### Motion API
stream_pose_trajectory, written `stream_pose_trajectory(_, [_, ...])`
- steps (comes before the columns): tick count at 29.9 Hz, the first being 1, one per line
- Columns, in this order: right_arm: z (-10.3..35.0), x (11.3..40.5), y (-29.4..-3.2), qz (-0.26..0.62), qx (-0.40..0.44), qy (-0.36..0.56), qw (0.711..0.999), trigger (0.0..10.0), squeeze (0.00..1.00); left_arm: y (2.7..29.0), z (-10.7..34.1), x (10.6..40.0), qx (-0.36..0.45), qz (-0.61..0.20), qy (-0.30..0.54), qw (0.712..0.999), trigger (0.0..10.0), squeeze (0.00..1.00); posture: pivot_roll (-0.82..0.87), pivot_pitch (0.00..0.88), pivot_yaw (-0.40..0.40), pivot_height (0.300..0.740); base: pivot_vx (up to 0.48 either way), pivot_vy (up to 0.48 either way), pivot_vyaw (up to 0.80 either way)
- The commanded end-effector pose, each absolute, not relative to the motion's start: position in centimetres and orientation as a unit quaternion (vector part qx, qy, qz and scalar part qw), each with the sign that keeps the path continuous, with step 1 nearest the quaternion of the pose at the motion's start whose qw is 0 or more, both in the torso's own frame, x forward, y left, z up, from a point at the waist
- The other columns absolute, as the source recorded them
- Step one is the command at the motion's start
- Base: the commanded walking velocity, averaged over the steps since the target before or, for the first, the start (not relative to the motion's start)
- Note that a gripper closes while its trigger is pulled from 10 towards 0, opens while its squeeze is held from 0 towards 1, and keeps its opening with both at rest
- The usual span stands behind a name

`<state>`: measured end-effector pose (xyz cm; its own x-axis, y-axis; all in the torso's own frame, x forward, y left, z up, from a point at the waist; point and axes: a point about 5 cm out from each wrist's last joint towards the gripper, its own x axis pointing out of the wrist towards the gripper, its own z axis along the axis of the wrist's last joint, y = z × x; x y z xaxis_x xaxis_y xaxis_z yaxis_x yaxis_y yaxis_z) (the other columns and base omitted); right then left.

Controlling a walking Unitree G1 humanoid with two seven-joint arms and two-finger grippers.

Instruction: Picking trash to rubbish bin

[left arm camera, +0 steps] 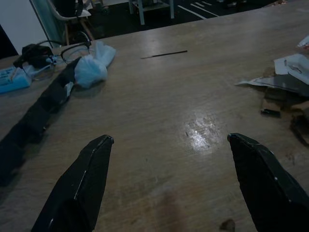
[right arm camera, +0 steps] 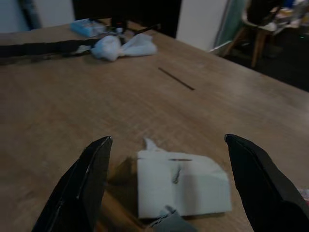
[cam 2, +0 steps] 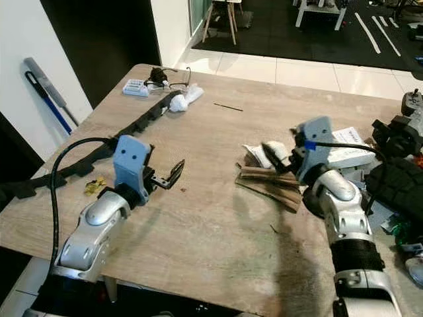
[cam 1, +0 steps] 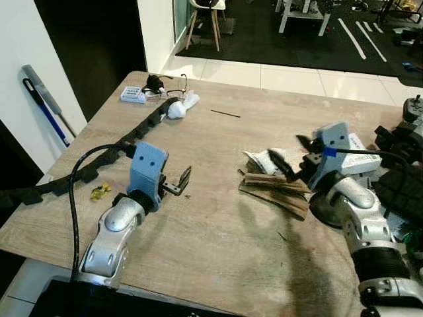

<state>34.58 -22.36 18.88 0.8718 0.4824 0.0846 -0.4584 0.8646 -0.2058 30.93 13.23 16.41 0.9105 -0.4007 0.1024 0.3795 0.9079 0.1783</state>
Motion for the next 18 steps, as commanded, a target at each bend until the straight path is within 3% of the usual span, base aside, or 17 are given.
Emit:
stream_pose_trajectory(1, [18.4, 34.6, -22.2, 0.279, -0.093, -0.043, 0.955, 10.0, 1.0, 13.1, 16.0, 30.4, 0.079, -0.211, -0.063, 0.972, 10.0, 0.0, 0.0, 0.171, 0.02, 0.74, 0.0, 0.0, 0.0])
stream_pose_trajectory(7, [17.8, 34.6, -22.3, 0.334, -0.107, 0.007, 0.936, 10.0, 1.0, 12.1, 16.4, 29.6, 0.059, -0.26, -0.063, 0.962, 10.0, 0.0, 0.01, 0.174, 0.026, 0.74, 0.0, 0.0, 0.0])
stream_pose_trajectory(13, [17.9, 34.6, -22.6, 0.37, -0.113, 0.048, 0.921, 10.0, 1.0, 10.6, 17.1, 27.8, 0.048, -0.368, -0.084, 0.925, 10.0, 0.0, 0.01, 0.175, 0.023, 0.74, 0.0, 0.0, 0.0])
stream_pose_trajectory(14, [17.9, 34.5, -22.7, 0.378, -0.117, 0.056, 0.916, 10.0, 0.0, 10.3, 17.2, 27.5, 0.049, -0.384, -0.085, 0.918, 10.0, 0.0, 0.01, 0.18, 0.023, 0.74, 0.0, 0.0, 0.0])
stream_pose_trajectory(18, [17.8, 34.1, -23.1, 0.4, -0.141, 0.086, 0.901, 10.0, 0.0, 9.8, 17.2, 27.1, 0.06, -0.404, -0.082, 0.909, 10.0, 0.0, 0.01, 0.176, 0.029, 0.74, 0.0, 0.0, 0.0])
